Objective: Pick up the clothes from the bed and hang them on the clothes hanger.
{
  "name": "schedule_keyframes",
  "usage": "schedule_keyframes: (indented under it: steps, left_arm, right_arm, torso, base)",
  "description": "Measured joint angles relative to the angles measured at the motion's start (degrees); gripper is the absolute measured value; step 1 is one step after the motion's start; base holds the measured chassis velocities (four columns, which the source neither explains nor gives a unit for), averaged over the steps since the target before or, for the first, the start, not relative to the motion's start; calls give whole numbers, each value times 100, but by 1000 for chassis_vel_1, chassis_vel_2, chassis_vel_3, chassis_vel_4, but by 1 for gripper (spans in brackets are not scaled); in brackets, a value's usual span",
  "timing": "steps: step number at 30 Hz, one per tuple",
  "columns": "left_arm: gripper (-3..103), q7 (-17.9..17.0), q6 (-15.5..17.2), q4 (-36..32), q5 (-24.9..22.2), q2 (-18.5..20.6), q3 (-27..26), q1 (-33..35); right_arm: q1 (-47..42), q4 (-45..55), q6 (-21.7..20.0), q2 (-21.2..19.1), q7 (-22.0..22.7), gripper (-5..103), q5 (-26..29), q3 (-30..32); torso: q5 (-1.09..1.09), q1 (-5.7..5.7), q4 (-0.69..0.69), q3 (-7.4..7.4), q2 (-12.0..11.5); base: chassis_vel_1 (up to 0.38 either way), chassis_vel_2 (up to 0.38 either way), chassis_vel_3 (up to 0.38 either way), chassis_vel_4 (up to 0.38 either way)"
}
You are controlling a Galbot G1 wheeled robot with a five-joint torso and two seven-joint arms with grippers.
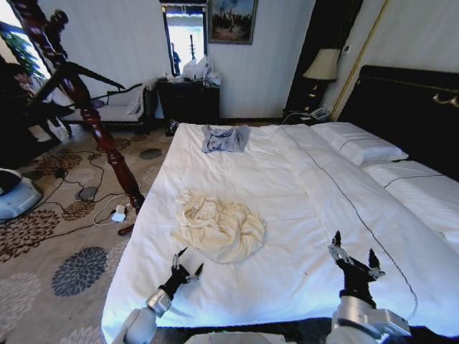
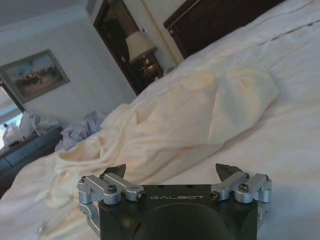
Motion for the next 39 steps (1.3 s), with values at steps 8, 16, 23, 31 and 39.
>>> schedule_keyframes:
  steps: [8, 16, 23, 31, 39]
  left_arm:
    - [100, 6, -376, 214, 909, -319, 60, -200]
    - [88, 73, -660, 453, 1343, -553, 132, -435]
    - [54, 30, -785, 462, 1176, -513, 77, -599]
    - [22, 36, -548, 272, 335, -345, 189, -712]
    - [1, 76, 684, -1006, -2109, 218, 231, -1059]
  right_arm:
    - [-3, -6, 2, -44, 10, 100, -30, -29]
    - [-62, -3, 2, -57, 35, 100, -57, -25]
    - [-94, -16, 21, 26, 42, 100, -195, -45]
    - [-96, -51, 35, 31, 58, 100, -261, -53]
    - [-86, -242, 126, -2, 61, 100, -512, -76]
  torso:
    - [1, 0, -1, 0, 0]
    - [0, 0, -2, 0, 0]
    - [0, 0, -1, 0, 0]
    - [-1, 0, -1, 0, 0]
    - [-1, 0, -2, 0, 0]
  base:
    - [0, 0, 0, 0]
    - [0, 0, 0, 0]
    - [0, 0, 0, 0]
    - [0, 0, 0, 0]
    - [0, 0, 0, 0]
